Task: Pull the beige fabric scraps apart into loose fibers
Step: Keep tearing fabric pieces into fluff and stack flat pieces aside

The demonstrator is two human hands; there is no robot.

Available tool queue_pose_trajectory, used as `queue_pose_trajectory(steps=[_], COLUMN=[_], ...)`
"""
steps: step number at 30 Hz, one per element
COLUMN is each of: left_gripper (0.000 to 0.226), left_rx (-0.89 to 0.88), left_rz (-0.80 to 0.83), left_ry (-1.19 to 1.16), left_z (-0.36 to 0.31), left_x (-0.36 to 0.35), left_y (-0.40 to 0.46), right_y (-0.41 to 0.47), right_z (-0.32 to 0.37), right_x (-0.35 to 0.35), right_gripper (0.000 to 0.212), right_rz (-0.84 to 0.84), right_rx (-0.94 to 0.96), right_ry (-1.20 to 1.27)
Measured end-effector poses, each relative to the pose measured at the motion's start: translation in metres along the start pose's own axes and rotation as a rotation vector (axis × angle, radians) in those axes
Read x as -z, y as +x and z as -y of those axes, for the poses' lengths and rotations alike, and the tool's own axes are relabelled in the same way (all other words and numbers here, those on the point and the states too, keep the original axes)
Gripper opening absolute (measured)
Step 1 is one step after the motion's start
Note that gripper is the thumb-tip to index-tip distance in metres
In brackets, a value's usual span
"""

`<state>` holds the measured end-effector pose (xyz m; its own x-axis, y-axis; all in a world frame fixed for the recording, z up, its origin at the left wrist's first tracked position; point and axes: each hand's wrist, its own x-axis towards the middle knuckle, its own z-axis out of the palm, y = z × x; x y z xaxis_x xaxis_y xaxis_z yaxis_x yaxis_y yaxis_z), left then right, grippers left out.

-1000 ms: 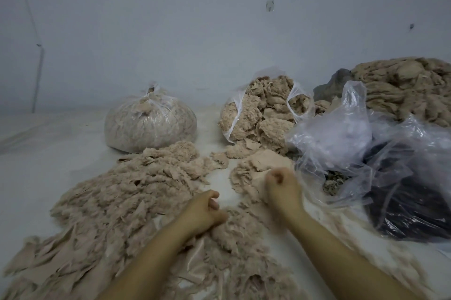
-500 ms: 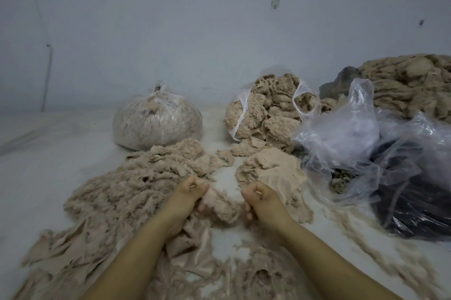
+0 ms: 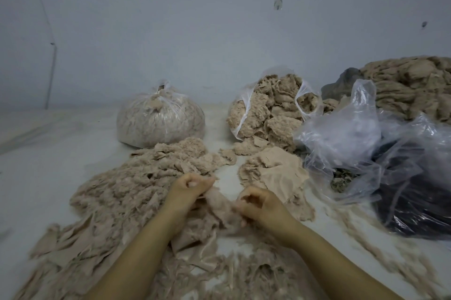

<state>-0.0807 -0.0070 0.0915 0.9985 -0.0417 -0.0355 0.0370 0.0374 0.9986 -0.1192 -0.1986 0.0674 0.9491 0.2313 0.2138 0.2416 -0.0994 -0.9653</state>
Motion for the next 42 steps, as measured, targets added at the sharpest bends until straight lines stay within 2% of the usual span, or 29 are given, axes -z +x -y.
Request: queue_pose_trajectory(steps=[2, 3, 4, 5, 7, 9, 11, 14, 16, 19, 22, 25, 27, 30, 32, 35, 36, 38, 40, 42], left_gripper=[0.029, 0.029, 0.028, 0.028, 0.035, 0.043, 0.049, 0.04, 0.033, 0.02, 0.02, 0.02, 0.019, 0.02, 0.023, 0.031, 0.032, 0.032, 0.035, 0.037], left_rx=[-0.002, 0.0, 0.006, 0.01, 0.003, -0.01, -0.019, 0.008, 0.061, 0.061, -0.034, -0.079, -0.089, -0.066, -0.056, -0.117, -0.138, -0.182, -0.2, -0.204], left_rz=[-0.049, -0.051, -0.044, -0.026, 0.036, 0.102, 0.134, 0.138, 0.146, 0.081, -0.077, -0.171, -0.165, -0.058, -0.005, 0.026, 0.023, -0.015, -0.048, -0.058], left_ry=[-0.052, -0.08, -0.103, -0.126, -0.154, -0.122, -0.065, -0.168, -0.254, -0.223, -0.173, -0.157, -0.135, -0.081, -0.017, 0.129, 0.129, 0.153, 0.197, 0.209], left_z=[0.0, -0.001, -0.002, -0.003, -0.006, -0.007, -0.008, -0.005, 0.002, 0.008, -0.001, -0.016, -0.024, -0.031, -0.031, -0.024, -0.021, -0.019, -0.016, -0.012], left_x=[0.001, 0.001, 0.0, -0.001, -0.004, -0.008, -0.01, -0.015, -0.019, -0.029, -0.027, -0.01, 0.003, 0.005, -0.004, -0.021, -0.024, -0.024, -0.021, -0.02], left_y=[0.002, 0.003, 0.003, 0.001, -0.004, -0.008, -0.008, -0.01, -0.013, -0.017, -0.012, -0.007, -0.005, -0.005, -0.007, -0.012, -0.012, -0.012, -0.01, -0.007], right_y=[-0.005, -0.006, -0.005, -0.004, 0.002, 0.007, 0.011, 0.015, 0.017, 0.018, 0.017, 0.011, 0.003, -0.003, 0.003, 0.011, 0.011, 0.014, 0.017, 0.02], right_z=[0.0, -0.001, -0.002, -0.001, 0.001, 0.007, 0.01, 0.008, 0.008, 0.007, 0.0, -0.012, -0.017, -0.009, -0.001, 0.011, 0.013, 0.013, 0.013, 0.014], right_x=[0.002, 0.002, 0.001, -0.002, -0.008, -0.013, -0.017, -0.026, -0.032, -0.036, -0.03, -0.012, -0.001, -0.006, -0.015, -0.032, -0.037, -0.04, -0.036, -0.031], right_gripper=[0.026, 0.042, 0.057, 0.064, 0.056, 0.05, 0.043, 0.016, 0.011, 0.021, 0.035, 0.039, 0.04, 0.06, 0.067, 0.047, 0.037, 0.02, 0.017, 0.018], right_rz=[0.198, 0.218, 0.168, 0.078, -0.079, -0.072, -0.057, -0.221, -0.329, -0.427, -0.548, -0.646, -0.548, -0.346, -0.305, -0.201, -0.209, -0.328, -0.424, -0.404], right_rx=[-0.045, -0.083, -0.118, -0.144, -0.185, -0.237, -0.254, -0.194, -0.123, -0.069, -0.066, -0.118, -0.143, -0.263, -0.297, -0.28, -0.258, -0.205, -0.185, -0.225], right_ry=[-0.115, -0.174, -0.194, -0.168, 0.023, 0.233, 0.342, 0.265, 0.227, 0.196, 0.108, 0.014, -0.114, -0.167, 0.01, 0.328, 0.371, 0.407, 0.363, 0.431])
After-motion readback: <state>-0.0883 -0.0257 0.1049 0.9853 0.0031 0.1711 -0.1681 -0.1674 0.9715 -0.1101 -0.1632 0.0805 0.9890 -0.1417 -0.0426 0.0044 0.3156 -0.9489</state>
